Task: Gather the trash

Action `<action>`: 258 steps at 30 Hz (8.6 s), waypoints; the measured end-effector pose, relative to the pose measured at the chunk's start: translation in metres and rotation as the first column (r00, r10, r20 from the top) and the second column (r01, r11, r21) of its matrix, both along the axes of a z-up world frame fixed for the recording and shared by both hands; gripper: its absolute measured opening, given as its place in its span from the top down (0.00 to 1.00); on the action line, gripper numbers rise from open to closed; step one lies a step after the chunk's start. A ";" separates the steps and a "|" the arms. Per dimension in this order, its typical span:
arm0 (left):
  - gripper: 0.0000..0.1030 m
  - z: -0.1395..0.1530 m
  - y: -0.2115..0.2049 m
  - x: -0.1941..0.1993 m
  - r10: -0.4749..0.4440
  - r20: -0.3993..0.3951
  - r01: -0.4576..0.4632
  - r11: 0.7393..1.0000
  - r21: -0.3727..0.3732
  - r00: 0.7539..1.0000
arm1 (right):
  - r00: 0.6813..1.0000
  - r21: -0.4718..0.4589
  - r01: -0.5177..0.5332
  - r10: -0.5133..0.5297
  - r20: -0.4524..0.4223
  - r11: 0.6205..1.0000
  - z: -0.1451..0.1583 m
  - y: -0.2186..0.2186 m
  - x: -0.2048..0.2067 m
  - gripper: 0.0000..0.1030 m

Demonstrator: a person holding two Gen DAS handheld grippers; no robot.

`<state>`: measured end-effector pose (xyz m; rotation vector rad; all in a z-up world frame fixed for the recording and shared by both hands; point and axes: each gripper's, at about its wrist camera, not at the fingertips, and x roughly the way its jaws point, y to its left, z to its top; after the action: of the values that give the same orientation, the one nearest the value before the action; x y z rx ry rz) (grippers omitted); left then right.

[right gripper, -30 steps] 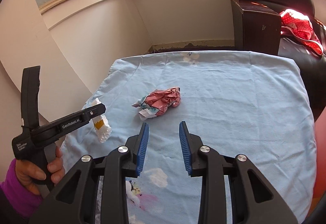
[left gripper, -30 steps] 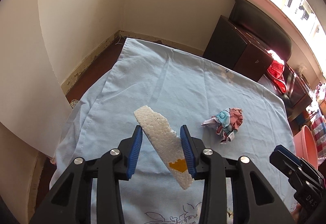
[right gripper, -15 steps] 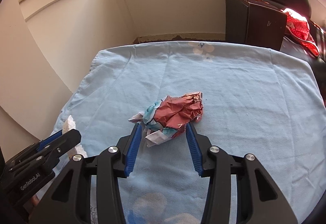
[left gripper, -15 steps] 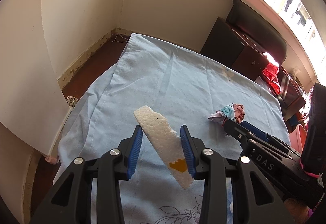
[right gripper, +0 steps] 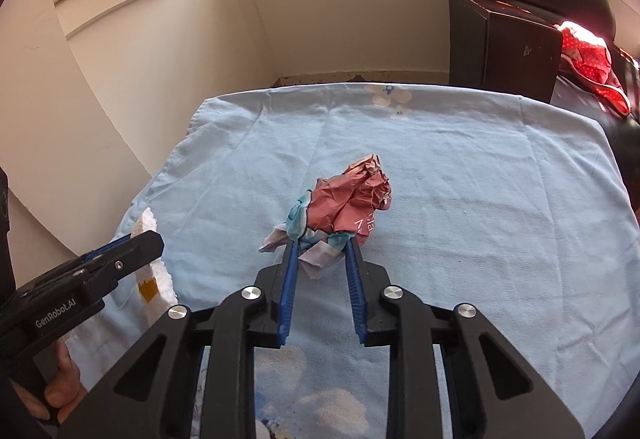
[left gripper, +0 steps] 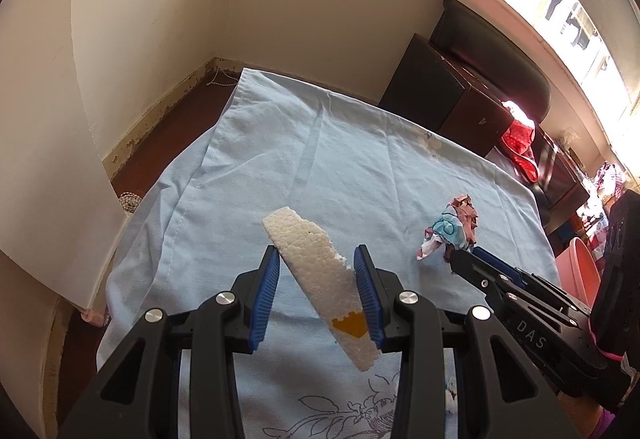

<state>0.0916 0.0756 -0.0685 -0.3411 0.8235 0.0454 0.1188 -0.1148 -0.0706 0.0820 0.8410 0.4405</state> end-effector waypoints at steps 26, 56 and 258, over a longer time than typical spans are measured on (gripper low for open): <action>0.62 -0.014 -0.129 -0.027 -0.421 -0.096 0.428 0.901 0.072 0.902 | 0.992 -0.087 -0.026 0.015 -0.126 0.996 -0.006 -0.117 -0.099 0.75; 0.54 -0.017 -0.129 -0.055 -0.407 -0.110 0.417 0.905 0.085 0.907 | 0.963 -0.039 0.240 -0.242 -0.121 0.970 -0.005 -0.143 -0.091 0.61; 0.40 0.070 -0.314 -0.038 -0.538 0.201 0.513 0.842 0.165 0.818 | 0.801 -0.069 0.562 -0.521 0.294 0.824 0.057 -0.260 -0.161 0.43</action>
<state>0.0536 -0.2380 0.0012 -0.0064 0.6463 -0.4674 -0.0427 -0.3751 -0.0133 0.1157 0.5483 -0.1617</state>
